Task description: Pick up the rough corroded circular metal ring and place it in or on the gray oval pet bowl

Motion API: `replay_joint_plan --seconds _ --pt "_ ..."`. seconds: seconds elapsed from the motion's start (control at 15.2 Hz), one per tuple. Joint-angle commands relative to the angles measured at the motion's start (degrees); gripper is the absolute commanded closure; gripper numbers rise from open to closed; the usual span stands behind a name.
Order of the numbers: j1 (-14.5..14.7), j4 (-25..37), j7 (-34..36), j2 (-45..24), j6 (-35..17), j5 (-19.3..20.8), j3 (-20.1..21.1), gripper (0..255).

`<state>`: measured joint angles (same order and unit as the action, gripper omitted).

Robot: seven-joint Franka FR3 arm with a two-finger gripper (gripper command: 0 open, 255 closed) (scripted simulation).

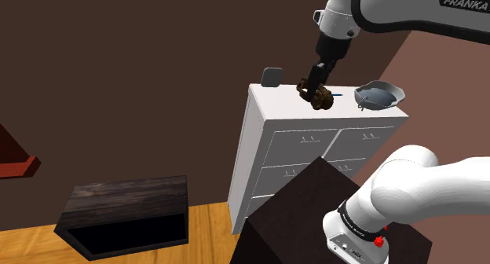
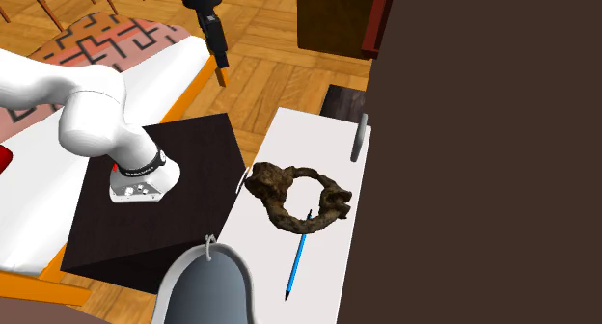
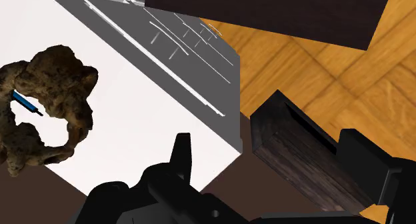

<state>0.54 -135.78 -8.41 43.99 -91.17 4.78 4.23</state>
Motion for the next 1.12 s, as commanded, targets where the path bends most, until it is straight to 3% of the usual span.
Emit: replay_joint_plan --seconds 0.0,0.53,1.06 --pt "0.00 0.00 0.00 0.00 0.00 0.00 0.00 0" --pt "-3.63 -0.13 -8.01 -9.21 -8.52 5.27 -8.08 0" --pt "-6.55 4.20 -15.71 -22.06 -16.51 8.18 -15.47 0"
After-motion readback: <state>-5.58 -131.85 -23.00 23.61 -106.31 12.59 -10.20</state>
